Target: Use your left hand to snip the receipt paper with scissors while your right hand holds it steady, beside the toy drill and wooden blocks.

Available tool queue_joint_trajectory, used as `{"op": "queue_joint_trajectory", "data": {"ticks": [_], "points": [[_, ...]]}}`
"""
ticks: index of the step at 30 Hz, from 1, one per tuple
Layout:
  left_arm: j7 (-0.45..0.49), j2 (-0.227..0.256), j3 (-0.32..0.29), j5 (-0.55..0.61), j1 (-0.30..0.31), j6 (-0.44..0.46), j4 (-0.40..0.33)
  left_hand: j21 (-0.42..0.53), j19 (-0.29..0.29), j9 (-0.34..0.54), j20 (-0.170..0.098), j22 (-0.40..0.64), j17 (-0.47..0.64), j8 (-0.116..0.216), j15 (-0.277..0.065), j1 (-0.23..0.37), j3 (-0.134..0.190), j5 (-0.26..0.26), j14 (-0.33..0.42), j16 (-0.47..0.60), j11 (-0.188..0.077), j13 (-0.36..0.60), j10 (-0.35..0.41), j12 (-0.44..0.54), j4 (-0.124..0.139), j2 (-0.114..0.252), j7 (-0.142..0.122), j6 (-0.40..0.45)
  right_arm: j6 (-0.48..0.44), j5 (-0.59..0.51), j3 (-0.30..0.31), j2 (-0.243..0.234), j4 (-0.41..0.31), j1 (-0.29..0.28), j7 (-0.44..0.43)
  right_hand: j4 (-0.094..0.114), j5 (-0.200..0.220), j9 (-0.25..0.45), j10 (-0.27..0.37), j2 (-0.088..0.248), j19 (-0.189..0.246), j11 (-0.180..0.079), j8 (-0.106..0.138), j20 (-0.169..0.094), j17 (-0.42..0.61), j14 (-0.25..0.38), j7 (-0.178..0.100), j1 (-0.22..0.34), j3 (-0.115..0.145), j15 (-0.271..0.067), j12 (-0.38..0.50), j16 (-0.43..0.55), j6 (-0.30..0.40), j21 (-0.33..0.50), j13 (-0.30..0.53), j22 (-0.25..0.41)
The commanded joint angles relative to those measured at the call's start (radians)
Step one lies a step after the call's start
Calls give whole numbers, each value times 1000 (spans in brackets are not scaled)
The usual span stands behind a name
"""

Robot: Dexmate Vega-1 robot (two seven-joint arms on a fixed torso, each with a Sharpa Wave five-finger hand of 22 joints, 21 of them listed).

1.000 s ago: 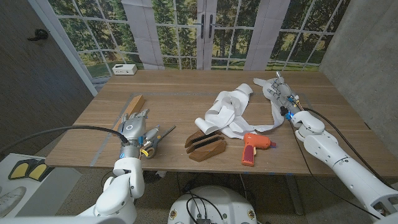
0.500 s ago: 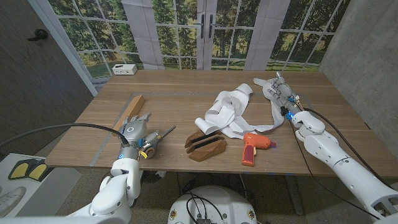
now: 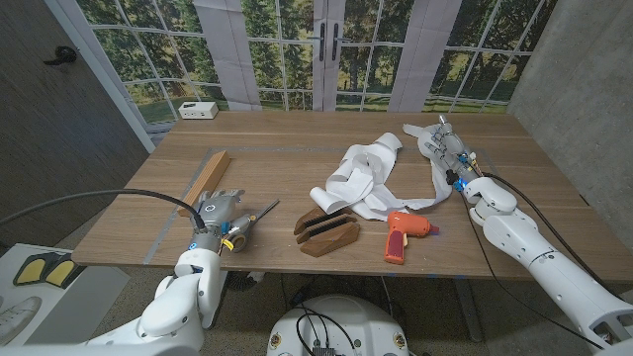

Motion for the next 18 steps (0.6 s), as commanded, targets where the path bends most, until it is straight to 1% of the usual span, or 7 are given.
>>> {"op": "queue_joint_trajectory", "data": {"ticks": [1,5,9,11,13,16,18], "points": [[-43,14,52,-13,-50,17,5,7,-1,3,4,0,0,5,-30,7,3,7,-2,3,1,3,22,1,5,-7,-1,6,2,10,3,4,-1,-3,4,-4,-4,6,4,-2,5,3,3,6,0,0,-2,13,4,-2,-2,1,-3,5,3,4],[-40,16,61,-15,-60,11,9,9,0,3,4,0,-1,5,-36,9,1,12,5,6,-1,4,58,11,7,-16,-6,7,1,21,5,9,5,-3,12,-4,-5,6,4,-1,5,3,3,6,0,0,-2,14,4,-3,-2,2,-3,5,3,4],[-43,17,70,-15,-68,15,8,10,1,3,3,0,-2,2,-37,24,7,18,5,5,-3,5,54,7,4,-12,-9,1,2,25,6,13,10,-3,13,-5,-6,6,4,1,4,3,3,6,0,0,-2,15,6,0,-2,2,-3,5,3,4],[-57,26,77,-17,-75,10,7,10,1,2,5,0,-4,-2,-36,42,17,26,1,3,-5,5,49,2,1,-6,-14,-7,7,24,7,18,12,-3,5,-4,-6,6,4,2,5,5,3,7,0,1,-2,14,6,0,-2,2,-3,6,3,4],[-70,21,102,3,-92,26,14,10,-3,2,14,0,-3,-9,-27,92,51,61,-20,-5,-1,8,2,-23,-1,23,-12,-20,15,-18,-4,4,3,-4,-14,0,-8,6,6,3,4,7,5,9,1,3,-3,6,4,-1,-1,3,1,6,3,4],[-71,16,105,-5,-93,28,20,10,-6,2,18,0,-3,-12,-26,126,74,95,-33,-9,-6,13,-18,-34,-4,29,-19,-27,12,-12,-3,2,-1,-4,-6,8,-11,6,9,5,4,8,6,9,4,3,-7,-10,0,-3,0,5,5,6,4,5],[-74,19,110,-4,-96,29,20,10,-6,2,21,0,-3,-17,-24,134,79,106,-35,-9,-5,15,-20,-36,-4,26,-22,-36,14,-29,-8,-2,-5,-2,-17,12,-12,7,10,6,4,6,7,10,4,3,-7,-16,-1,-3,1,5,6,6,4,5]]}}
